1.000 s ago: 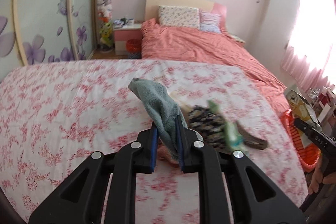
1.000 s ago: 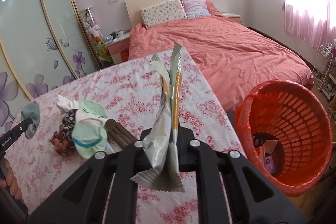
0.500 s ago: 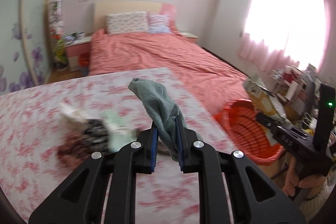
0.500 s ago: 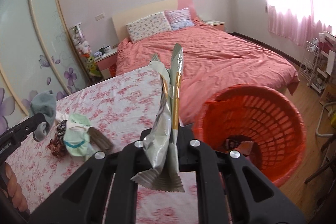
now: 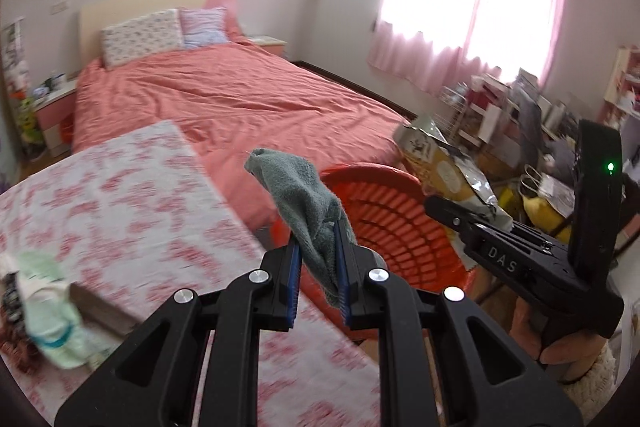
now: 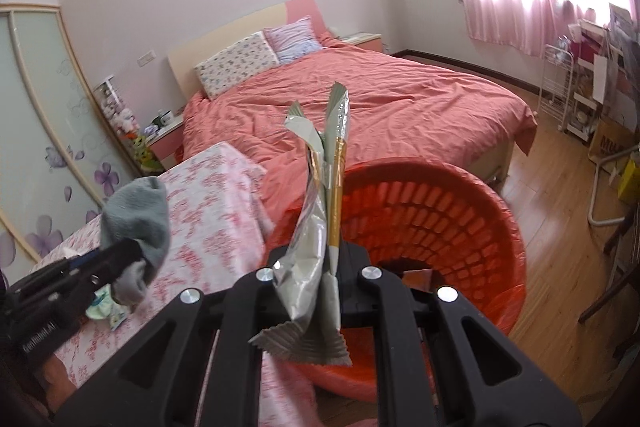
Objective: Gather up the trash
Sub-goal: 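Carry the wrapper and green cloth over the orange basket and open both tools, then move both open tools back to the remaining items on the bed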
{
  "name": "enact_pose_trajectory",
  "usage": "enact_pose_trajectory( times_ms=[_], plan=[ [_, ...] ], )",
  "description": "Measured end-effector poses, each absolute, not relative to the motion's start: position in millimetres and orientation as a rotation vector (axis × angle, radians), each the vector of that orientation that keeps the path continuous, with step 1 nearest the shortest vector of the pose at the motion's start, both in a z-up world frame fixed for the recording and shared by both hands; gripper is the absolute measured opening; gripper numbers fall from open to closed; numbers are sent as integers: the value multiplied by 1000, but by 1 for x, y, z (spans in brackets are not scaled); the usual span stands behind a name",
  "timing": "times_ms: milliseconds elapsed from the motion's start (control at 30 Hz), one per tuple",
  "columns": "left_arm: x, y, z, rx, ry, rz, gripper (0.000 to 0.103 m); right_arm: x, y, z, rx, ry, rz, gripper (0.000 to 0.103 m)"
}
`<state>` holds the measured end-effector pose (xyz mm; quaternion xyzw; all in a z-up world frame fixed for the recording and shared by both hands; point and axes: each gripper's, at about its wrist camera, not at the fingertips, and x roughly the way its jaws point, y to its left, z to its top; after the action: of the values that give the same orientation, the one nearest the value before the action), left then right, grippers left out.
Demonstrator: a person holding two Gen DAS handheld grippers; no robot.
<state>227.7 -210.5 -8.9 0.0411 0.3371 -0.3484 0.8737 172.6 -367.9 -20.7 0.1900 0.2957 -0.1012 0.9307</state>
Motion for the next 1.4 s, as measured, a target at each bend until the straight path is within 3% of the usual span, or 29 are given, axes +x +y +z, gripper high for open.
enact_pose_trajectory(
  times_ms=[200,267,333,367,833,1400],
  plan=[
    [233,-253,-23,122,741,-779,16,179,-400,-34,422,611,-228,17],
    [236,-260,-28,126,758,-784,32,182,-409,-39,431,607,-245,24],
    [237,-263,-32,130,763,-768,49,184,-416,-43,446,605,-260,38],
    [237,-264,-34,138,763,-755,53,185,-421,-47,455,605,-270,39],
    [225,-184,-25,167,698,-485,72,171,-399,-45,393,594,-317,61],
    [216,7,-26,93,678,-51,79,216,-224,-50,214,717,-42,62]
  ],
)
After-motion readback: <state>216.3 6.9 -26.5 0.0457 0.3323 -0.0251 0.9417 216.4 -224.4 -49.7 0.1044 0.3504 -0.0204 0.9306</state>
